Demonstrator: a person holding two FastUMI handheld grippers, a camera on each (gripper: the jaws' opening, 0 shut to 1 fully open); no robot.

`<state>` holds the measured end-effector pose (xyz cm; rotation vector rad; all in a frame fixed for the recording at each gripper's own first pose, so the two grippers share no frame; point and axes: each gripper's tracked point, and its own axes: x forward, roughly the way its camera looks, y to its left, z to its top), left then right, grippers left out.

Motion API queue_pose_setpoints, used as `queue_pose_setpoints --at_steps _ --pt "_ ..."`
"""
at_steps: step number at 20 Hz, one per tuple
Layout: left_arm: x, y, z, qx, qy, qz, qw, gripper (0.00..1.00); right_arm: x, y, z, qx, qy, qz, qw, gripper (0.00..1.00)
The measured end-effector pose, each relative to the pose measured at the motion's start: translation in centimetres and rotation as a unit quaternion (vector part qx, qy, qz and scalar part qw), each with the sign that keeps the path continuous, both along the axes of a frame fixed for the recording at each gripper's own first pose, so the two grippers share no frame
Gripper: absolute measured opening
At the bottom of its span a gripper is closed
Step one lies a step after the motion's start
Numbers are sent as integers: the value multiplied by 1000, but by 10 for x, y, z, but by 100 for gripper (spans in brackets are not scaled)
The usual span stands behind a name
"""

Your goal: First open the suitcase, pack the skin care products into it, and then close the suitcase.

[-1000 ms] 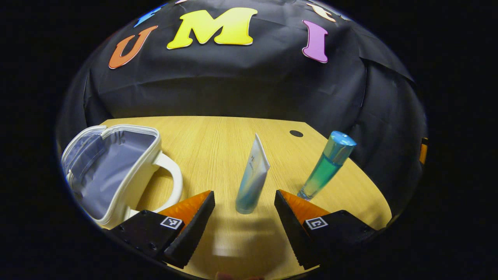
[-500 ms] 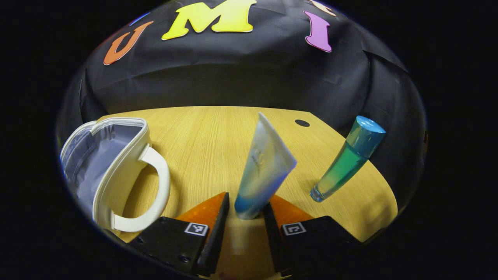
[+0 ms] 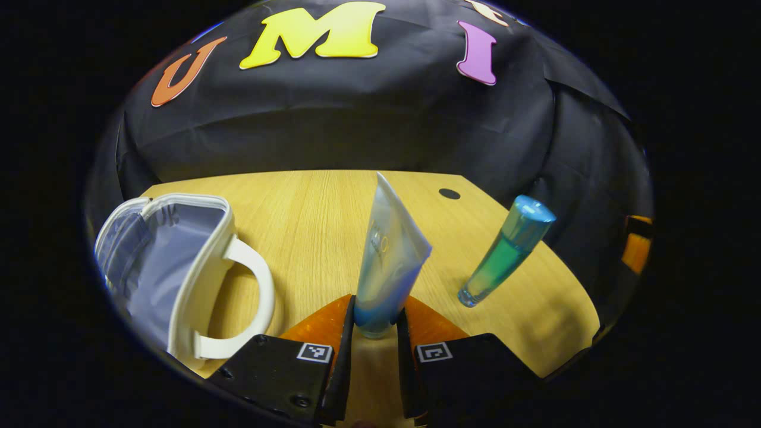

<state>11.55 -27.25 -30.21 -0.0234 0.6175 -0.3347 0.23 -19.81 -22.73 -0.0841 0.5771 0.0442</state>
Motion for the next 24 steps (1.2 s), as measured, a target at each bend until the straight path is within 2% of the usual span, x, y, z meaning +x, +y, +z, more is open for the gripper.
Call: queue_pose_setpoints --at_steps 1,2,3,5,12,17,18,19,21,24 --pt "-5 3 11 -5 -2 2 1000 37 3 10 -5 7 2 10 1000 81" --pt "-10 7 21 -11 -3 6 1000 44 7 19 -12 13 3 22 1000 81" --pt "-16 12 32 -16 -3 11 1000 37 11 30 -17 19 2 33 999 81" --pt "-28 28 52 -20 -4 25 999 37 27 49 -30 32 3 46 998 80" --pt "-72 119 83 0 13 104 994 37 86 79 -88 84 47 24 995 81" --pt "-83 171 97 14 11 140 990 36 107 85 -114 95 72 10 993 63" --pt "-83 179 98 16 12 144 989 36 109 87 -116 97 75 8 992 55" --pt "-84 187 98 17 15 146 989 36 111 87 -118 99 77 5 992 52" --pt "-82 206 96 18 27 150 988 36 116 86 -126 101 85 -9 991 51" --pt "-71 232 95 24 31 144 989 36 122 82 -124 96 85 -31 991 44"
